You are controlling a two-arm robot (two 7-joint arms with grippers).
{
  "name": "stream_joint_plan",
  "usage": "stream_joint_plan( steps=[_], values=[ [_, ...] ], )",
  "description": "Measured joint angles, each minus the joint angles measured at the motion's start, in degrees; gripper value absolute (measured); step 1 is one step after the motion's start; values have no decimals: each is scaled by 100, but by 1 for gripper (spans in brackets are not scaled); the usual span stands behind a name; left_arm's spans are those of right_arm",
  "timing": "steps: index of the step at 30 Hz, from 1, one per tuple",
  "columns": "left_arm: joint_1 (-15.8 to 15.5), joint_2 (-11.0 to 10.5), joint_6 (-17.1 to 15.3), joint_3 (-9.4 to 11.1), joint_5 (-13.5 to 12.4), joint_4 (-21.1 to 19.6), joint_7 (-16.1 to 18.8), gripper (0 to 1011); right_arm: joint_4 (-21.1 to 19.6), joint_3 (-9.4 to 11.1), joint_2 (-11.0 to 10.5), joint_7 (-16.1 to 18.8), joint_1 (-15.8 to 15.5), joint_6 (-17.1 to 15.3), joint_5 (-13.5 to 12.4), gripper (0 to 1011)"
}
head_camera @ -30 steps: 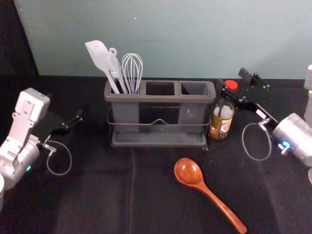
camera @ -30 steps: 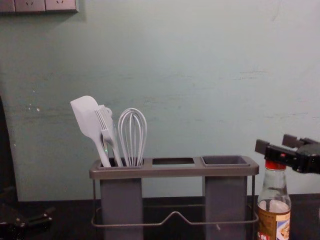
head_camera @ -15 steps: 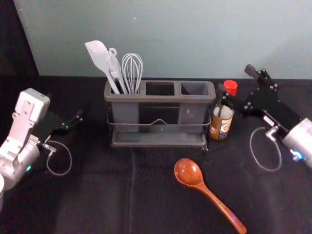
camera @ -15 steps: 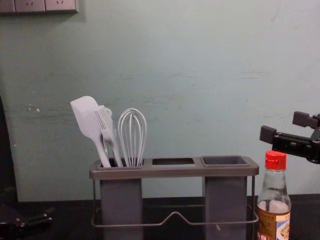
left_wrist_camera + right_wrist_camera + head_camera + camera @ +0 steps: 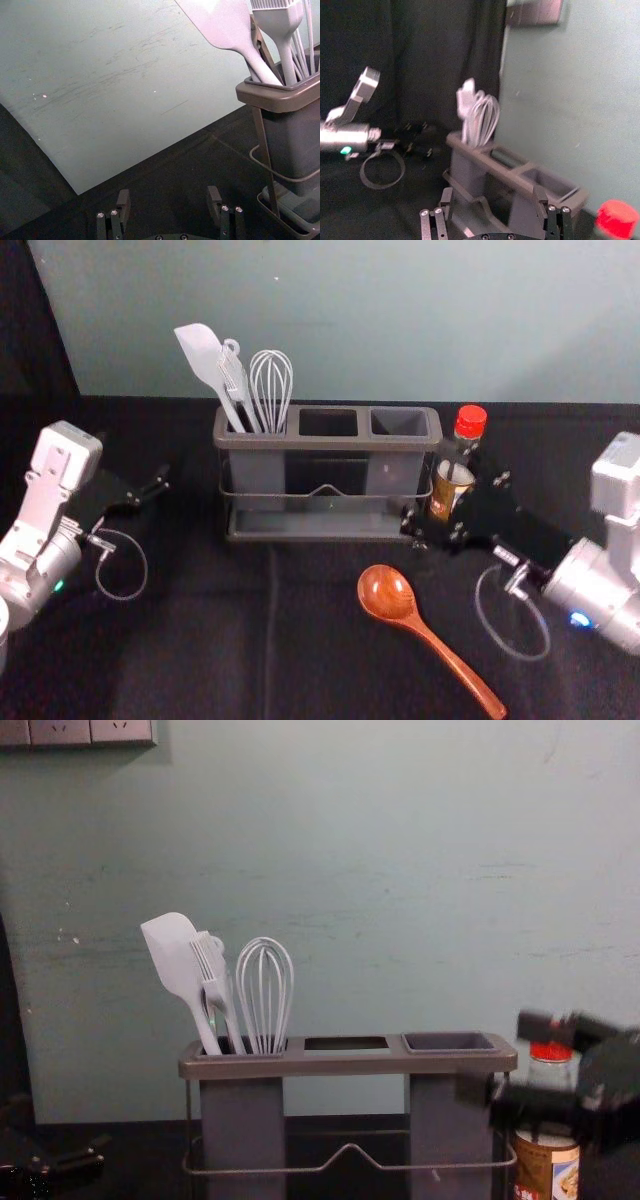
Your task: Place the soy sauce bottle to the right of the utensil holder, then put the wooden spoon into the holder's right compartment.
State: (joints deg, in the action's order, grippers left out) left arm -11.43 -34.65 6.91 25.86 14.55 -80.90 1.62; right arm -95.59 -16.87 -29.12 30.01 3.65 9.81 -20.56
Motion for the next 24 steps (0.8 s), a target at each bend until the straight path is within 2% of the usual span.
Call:
stream_joint_plan(
  steps=[3, 6, 7, 10, 11, 14, 17, 24],
  values=[
    [0, 0, 0, 0, 0, 0, 0, 1005, 63, -148, 8, -29, -16, -208, 78, 1004],
    [0, 0, 0, 0, 0, 0, 0, 1005, 235, -341, 67, -189, 1, -626, 199, 1004],
    [0, 0, 0, 0, 0, 0, 0, 1005, 235, -341, 67, -189, 1, -626, 199, 1004],
    [0, 0, 0, 0, 0, 0, 0, 1005, 346, -492, 96, -344, 63, -1137, 315, 1004],
    [0, 0, 0, 0, 0, 0, 0, 1005, 380, -563, 102, -413, 104, -1394, 383, 1004],
    [0, 0, 0, 0, 0, 0, 0, 1005, 412, -692, 107, -515, 182, -1762, 545, 1004],
    [0, 0, 0, 0, 0, 0, 0, 1005, 420, -770, 111, -565, 229, -1924, 673, 1004],
    [0, 0, 0, 0, 0, 0, 0, 1005, 421, -769, 139, -589, 243, -1952, 731, 1004]
  ],
)
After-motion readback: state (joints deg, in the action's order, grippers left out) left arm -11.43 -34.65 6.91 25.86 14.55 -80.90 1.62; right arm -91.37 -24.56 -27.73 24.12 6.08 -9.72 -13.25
